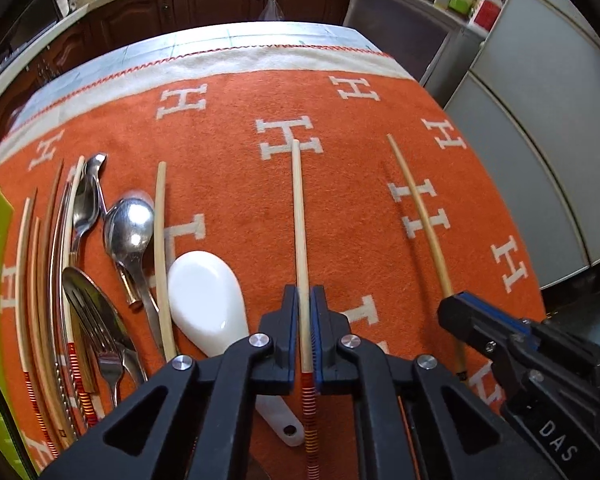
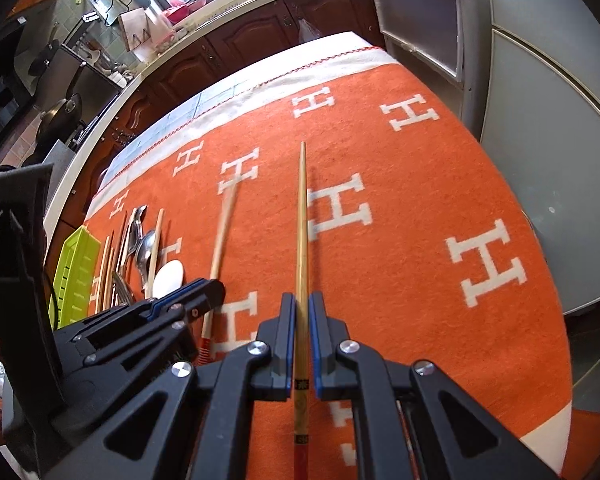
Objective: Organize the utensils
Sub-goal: 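Carry the chopsticks into the green tray and open both tools to release them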
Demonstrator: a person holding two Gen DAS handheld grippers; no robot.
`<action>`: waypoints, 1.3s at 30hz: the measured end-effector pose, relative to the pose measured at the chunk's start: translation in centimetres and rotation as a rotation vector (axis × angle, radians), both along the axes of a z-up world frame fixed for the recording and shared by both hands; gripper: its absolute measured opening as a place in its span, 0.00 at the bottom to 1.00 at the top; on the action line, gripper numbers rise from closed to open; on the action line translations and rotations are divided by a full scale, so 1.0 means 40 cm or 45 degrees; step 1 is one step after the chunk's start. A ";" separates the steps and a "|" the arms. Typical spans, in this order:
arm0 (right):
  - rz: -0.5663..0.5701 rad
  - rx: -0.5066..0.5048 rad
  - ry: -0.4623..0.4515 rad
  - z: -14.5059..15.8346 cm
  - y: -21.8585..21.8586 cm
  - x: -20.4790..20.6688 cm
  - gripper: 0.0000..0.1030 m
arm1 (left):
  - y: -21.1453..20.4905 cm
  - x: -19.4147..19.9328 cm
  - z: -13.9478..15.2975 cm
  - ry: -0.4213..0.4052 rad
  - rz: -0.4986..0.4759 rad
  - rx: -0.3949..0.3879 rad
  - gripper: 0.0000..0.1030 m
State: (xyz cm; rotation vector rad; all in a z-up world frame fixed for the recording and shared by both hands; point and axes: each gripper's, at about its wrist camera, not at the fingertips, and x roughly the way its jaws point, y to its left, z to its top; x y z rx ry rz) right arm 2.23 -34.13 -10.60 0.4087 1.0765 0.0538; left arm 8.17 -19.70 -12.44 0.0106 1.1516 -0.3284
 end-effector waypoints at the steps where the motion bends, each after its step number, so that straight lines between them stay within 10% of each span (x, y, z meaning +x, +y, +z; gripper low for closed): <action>1: 0.008 0.005 0.002 0.000 0.003 0.000 0.06 | 0.009 -0.001 0.004 0.001 0.002 -0.007 0.03; 12: 0.131 0.145 -0.017 0.067 0.078 -0.007 0.06 | 0.136 -0.063 0.198 -0.129 -0.003 -0.102 0.03; 22: 0.512 0.177 -0.099 0.208 0.357 0.030 0.06 | 0.506 -0.125 0.347 -0.297 0.330 0.096 0.03; 28: 0.630 0.268 -0.090 0.227 0.571 0.068 0.06 | 0.680 -0.132 0.300 -0.293 0.449 0.215 0.03; 39: 0.560 0.295 0.068 0.108 0.811 0.135 0.07 | 0.821 -0.073 0.145 -0.170 0.468 0.090 0.04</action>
